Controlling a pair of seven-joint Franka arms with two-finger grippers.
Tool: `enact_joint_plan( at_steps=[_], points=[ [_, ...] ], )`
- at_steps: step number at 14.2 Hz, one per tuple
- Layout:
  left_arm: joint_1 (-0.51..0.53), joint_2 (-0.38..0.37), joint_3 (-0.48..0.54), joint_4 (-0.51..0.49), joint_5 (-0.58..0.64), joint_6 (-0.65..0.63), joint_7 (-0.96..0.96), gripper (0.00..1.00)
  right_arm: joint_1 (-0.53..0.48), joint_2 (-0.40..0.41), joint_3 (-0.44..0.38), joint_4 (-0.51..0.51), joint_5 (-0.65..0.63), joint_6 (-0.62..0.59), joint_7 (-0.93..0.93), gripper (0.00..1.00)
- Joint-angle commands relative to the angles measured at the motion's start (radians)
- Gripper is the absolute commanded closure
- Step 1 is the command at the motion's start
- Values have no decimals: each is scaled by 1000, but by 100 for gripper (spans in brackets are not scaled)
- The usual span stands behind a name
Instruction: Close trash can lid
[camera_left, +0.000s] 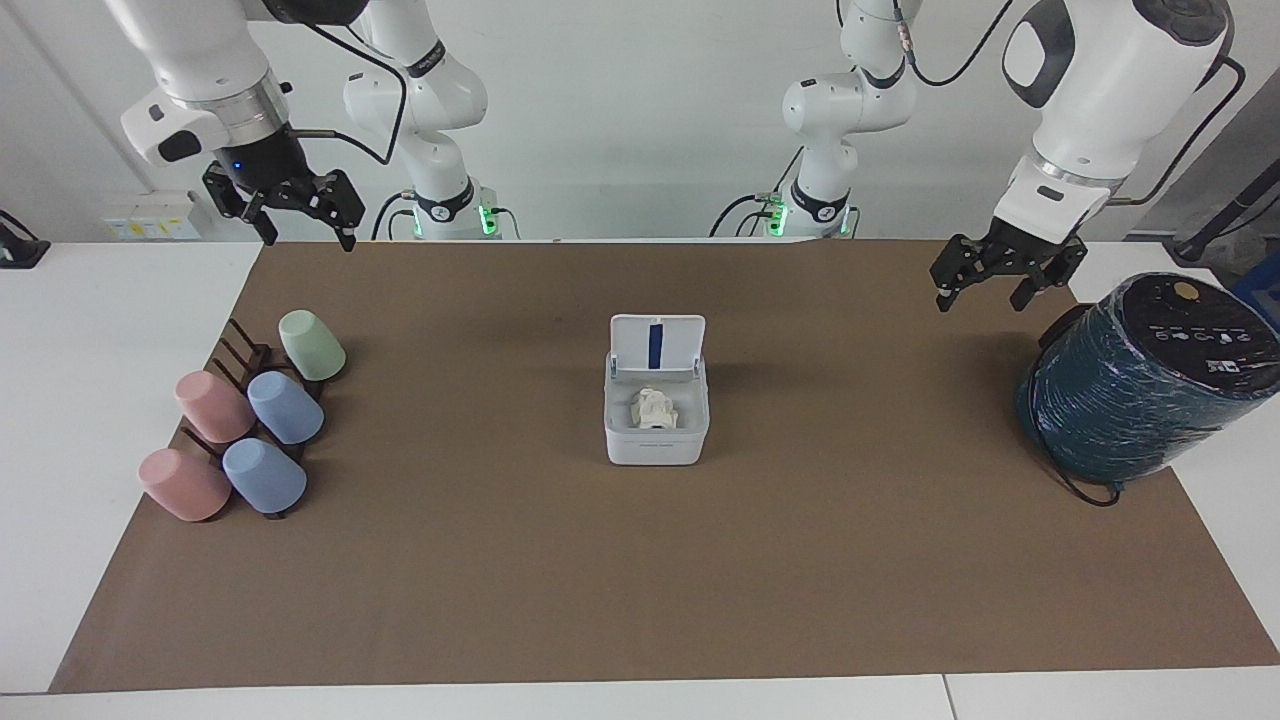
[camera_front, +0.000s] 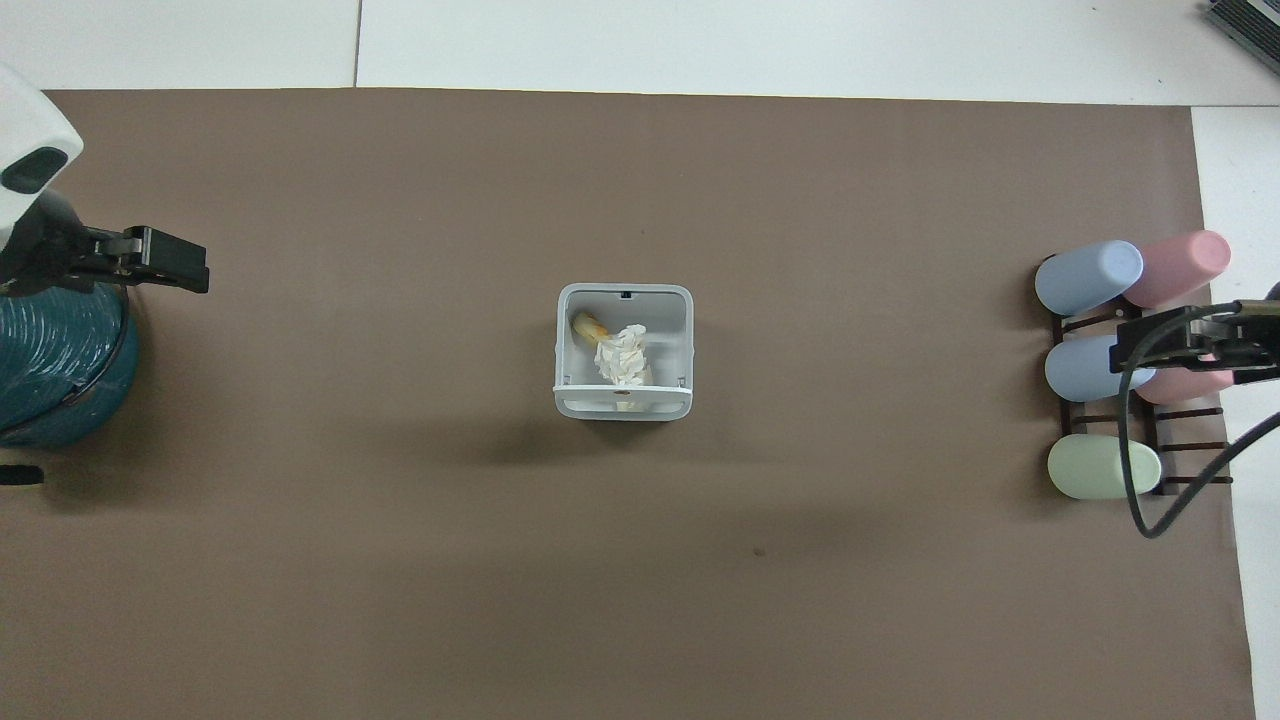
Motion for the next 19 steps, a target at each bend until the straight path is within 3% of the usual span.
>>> enact_joint_plan(
  at_steps=[1,10,11,13,15,19],
  points=[
    [6,-13,0,-25,-1,22,16,0,-19,-13,10,-8,8,0,-30,0],
    [-3,-36,-2,-76,-3,16,2,0,-19,-13,10,-6,10,0,-30,0],
    [-5,-36,0,-74,-4,13,-1,12,-19,-13,10,-6,8,0,-30,0],
    [-2,-39,0,-76,-21,3,-15,64,-19,-13,10,-8,8,0,-30,0],
    [-2,-42,0,-84,-42,0,-90,100,-19,-13,10,-7,8,0,-30,0],
    [-37,-50,-11,-99,-44,13,-251,100,-19,-13,10,-7,10,0,-30,0]
  ],
)
